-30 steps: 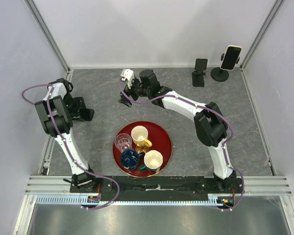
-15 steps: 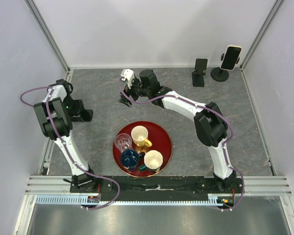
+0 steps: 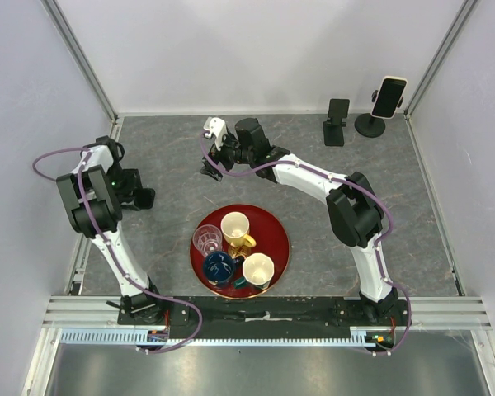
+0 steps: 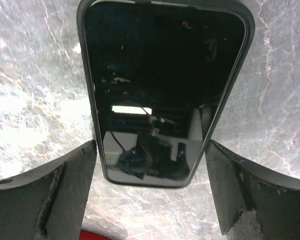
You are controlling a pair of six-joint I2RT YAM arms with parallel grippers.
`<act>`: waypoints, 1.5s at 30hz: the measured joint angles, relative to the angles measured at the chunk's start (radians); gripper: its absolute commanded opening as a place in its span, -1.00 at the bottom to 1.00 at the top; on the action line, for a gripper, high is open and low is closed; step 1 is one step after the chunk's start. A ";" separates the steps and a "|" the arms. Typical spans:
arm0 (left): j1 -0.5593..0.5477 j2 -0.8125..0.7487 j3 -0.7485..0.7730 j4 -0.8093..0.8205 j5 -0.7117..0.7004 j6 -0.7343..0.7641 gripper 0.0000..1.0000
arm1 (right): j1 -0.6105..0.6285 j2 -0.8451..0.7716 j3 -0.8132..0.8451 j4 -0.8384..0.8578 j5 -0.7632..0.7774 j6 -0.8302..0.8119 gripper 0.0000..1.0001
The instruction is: Place the phone on the phone stand
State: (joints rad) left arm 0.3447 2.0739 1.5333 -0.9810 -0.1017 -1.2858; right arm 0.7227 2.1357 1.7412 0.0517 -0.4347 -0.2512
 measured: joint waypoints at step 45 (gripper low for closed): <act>0.001 -0.357 -0.510 0.492 0.158 0.124 -0.95 | 0.001 0.002 0.000 0.064 -0.022 0.077 0.96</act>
State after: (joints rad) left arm 0.3454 1.7172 1.0233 -0.4885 0.0566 -1.1614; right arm 0.7238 2.1380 1.7416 0.1162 -0.4568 -0.1745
